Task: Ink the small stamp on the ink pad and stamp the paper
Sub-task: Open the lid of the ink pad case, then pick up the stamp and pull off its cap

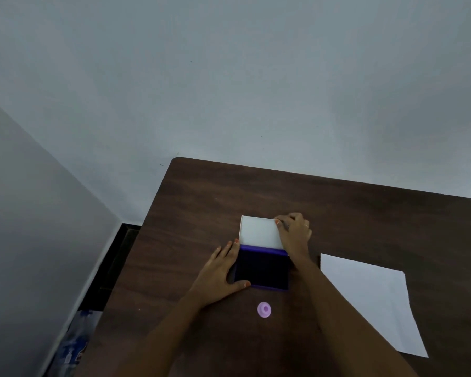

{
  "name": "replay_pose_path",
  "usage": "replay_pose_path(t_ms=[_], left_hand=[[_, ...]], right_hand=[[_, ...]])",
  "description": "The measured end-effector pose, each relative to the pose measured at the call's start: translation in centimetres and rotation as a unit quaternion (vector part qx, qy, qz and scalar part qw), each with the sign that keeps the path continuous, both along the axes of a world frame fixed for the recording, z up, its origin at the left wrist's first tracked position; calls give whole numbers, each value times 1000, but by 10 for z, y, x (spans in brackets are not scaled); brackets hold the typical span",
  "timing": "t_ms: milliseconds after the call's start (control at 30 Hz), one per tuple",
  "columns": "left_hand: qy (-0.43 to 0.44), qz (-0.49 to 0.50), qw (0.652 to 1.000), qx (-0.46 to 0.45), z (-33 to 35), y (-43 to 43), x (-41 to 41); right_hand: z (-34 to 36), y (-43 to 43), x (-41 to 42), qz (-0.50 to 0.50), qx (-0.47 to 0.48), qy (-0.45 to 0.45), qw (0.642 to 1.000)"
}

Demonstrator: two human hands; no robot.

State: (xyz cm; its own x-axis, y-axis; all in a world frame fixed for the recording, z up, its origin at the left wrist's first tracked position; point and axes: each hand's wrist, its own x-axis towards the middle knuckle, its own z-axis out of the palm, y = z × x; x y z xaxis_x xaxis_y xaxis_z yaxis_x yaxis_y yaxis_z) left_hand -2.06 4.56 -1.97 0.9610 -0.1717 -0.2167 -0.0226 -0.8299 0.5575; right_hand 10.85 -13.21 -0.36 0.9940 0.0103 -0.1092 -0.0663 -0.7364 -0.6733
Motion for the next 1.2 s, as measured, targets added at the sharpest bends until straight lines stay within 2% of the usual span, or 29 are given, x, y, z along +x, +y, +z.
replay_pose_path(t_ms=[200,300,367,467,633,800,900,967,1033,1100,1200], left_hand=[[1,-9,1000,1,0,1,0],[1,-9,1000,-1,0,1,0],[5,0,1000,-9,0,-1,-2],[22,12,999,-22,3,-5,-3],[46,78,994,-57,12,-13,-9],[-23,147,988,-36,19,-18,-25],[-58,144,987,-51,24,-24,-38],[-46,137,984,-107,30,-29,-46],[2,138,967,-213,38,-37,-54],[23,135,952,-273,45,-45,-63],[-6,150,941,-303,47,-58,-71]], right_hand=[[3,4,-6,-27,-3,-3,1000],[8,2,-18,-17,-9,-34,999],[12,-2,-32,20,14,-43,999],[22,-8,-62,122,48,-4,991],[29,-18,-122,249,26,37,967],[23,-24,-150,296,-50,-2,954],[15,-25,-157,276,-66,28,958],[13,-23,-159,222,-12,62,973],[19,-20,-161,104,106,122,981],[27,-21,-162,-11,234,181,955],[33,-27,-165,-64,385,251,886]])
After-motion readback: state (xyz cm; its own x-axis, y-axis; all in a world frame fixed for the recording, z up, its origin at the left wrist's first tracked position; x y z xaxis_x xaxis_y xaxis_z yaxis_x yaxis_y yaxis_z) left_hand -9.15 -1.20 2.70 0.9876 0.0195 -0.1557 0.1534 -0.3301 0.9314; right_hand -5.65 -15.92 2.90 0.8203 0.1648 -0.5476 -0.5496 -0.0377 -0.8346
